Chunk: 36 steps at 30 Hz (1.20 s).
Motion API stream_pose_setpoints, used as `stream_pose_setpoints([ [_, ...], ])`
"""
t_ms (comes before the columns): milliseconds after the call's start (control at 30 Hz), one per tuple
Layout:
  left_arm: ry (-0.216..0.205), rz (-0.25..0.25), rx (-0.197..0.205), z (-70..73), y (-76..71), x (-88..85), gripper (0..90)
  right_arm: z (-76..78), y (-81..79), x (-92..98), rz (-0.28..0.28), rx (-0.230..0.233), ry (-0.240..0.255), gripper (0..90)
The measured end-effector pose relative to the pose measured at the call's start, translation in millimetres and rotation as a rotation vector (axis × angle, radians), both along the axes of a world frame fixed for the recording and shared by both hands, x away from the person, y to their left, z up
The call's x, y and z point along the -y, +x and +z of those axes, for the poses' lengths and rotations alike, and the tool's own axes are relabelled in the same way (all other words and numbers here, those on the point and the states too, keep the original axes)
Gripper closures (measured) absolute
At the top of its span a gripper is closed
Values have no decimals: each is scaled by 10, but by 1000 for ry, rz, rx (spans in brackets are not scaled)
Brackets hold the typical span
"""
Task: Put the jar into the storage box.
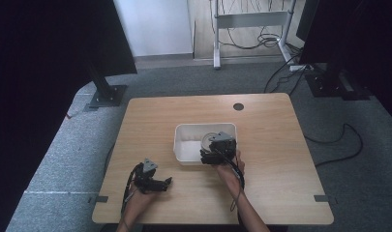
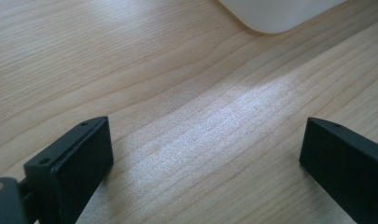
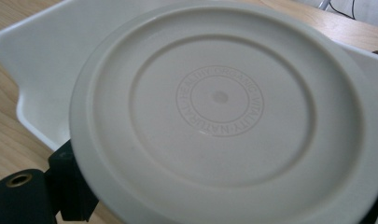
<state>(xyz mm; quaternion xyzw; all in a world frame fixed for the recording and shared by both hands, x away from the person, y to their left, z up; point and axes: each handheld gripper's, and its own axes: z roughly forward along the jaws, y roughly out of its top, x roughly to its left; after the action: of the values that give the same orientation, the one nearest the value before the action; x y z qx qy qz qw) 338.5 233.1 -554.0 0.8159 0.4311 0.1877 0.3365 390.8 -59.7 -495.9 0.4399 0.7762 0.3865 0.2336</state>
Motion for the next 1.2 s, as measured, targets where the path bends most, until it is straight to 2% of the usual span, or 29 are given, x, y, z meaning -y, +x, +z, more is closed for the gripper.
stream_pose_setpoints([
  [300, 3, -2, -1, 1, 0, -1, 24, -149, 95, -35, -17, -3, -29, 93],
  [667, 2, -1, -2, 0, 0, 0, 24, -311, 168, -45, -17, -39, -20, 93],
  [833, 2, -2, -2, 0, 0, 0, 24, -325, 191, -6, -20, -54, 22, 93],
  [1100, 2, -1, -2, 1, -1, 0, 24, -316, 199, 1, -7, -64, 15, 91],
  [1200, 2, -2, -2, 1, 0, 0, 24, -315, 205, 12, 8, -79, 20, 58],
])
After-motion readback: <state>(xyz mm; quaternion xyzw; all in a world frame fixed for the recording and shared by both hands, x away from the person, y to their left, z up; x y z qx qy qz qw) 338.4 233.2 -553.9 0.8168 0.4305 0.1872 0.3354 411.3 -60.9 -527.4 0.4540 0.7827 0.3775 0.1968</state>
